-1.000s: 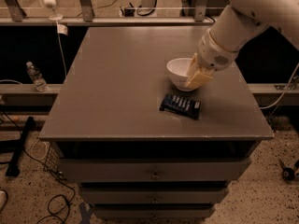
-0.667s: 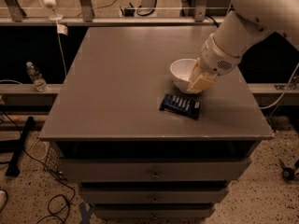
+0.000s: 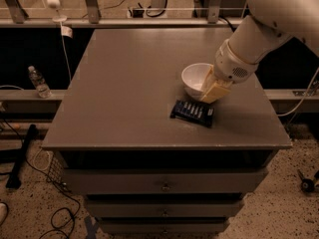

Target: Move white bowl near rxbar blueberry

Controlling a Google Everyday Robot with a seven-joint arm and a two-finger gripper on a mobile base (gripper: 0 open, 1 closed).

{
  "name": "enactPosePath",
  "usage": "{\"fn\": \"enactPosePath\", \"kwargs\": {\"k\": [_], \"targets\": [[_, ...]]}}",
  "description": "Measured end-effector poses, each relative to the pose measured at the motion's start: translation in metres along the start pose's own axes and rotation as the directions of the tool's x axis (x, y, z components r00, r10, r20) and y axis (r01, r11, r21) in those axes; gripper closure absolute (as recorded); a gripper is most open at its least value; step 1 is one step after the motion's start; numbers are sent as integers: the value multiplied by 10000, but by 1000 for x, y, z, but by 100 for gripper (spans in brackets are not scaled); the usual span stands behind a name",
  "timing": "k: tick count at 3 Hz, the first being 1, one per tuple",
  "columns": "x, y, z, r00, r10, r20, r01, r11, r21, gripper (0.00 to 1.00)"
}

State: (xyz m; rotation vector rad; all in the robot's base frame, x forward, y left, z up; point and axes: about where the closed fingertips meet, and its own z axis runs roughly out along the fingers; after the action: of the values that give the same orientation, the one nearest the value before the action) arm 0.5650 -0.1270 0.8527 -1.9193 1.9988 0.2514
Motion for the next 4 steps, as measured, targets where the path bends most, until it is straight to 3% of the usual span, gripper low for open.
{"fn": "enactPosePath", "kwargs": {"k": [2,3,4], "targets": [[-1,0,3,10000,-26,5,26,10000,-40,12],[-2,0,4,10000,-38,6,38,10000,-59,0],[3,-1,-5,9999,29,-151,-28,9999,108,0]]}}
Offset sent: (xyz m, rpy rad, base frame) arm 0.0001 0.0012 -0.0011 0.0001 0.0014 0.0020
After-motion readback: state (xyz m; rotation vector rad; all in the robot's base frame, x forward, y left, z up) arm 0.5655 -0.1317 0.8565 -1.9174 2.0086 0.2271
